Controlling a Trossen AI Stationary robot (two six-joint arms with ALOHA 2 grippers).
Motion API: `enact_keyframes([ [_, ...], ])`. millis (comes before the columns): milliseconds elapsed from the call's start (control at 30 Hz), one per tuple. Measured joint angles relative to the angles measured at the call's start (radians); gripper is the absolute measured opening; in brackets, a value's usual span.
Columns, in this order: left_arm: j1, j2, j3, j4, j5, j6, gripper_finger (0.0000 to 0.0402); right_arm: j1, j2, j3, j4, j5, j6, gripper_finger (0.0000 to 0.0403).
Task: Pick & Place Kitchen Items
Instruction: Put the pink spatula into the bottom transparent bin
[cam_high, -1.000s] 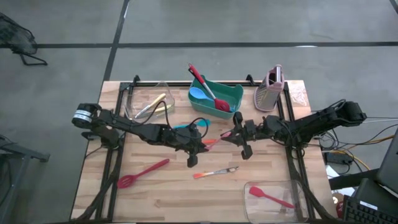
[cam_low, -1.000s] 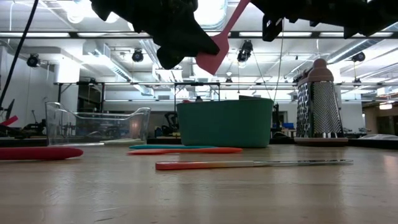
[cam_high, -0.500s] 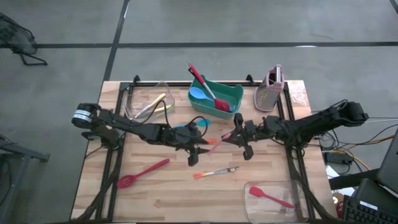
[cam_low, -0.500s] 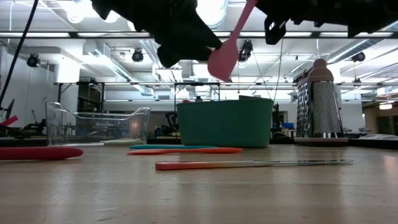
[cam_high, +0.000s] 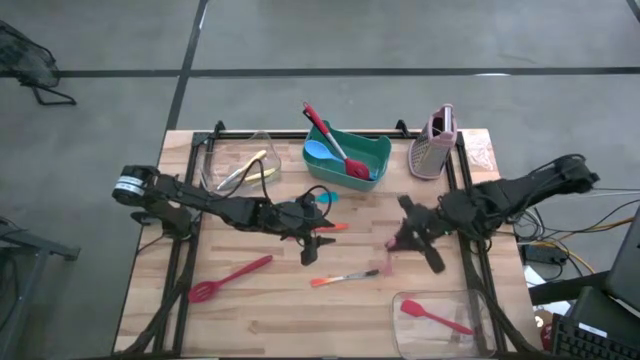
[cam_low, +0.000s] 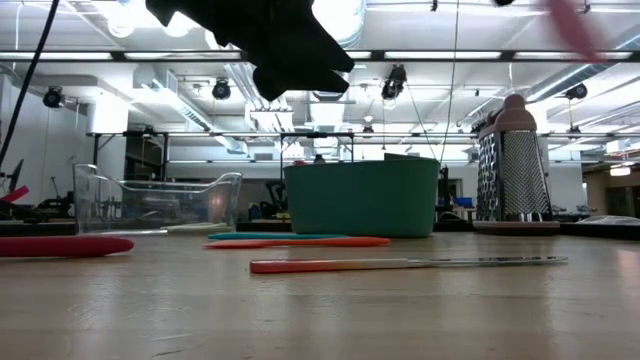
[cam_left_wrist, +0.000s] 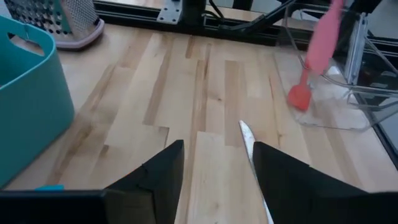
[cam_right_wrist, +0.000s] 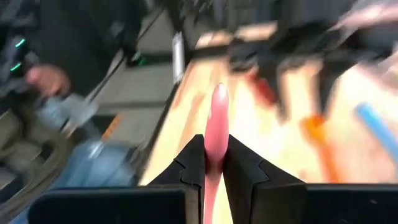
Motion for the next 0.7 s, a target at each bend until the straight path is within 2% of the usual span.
enact_keyframes([
  [167,0.0,0.0,0.0,-0.001,-0.002,0.0,0.0197,0.136,0.103,0.152,-0.255,0.005,0.126,0.0029],
  [367,0.0,0.0,0.0,-0.001,-0.002,-0.003,0.0197,0.289,0.269,0.301,-0.436,0.012,0.298,0.0029],
  [500,0.0,0.0,0.0,0.0,-0.002,-0.006,0.0197,0.365,0.367,0.354,-0.495,-0.018,0.425,0.0029],
  [700,0.0,0.0,0.0,0.002,-0.002,-0.023,0.0197,0.428,0.467,0.342,-0.503,-0.105,0.61,0.0034],
])
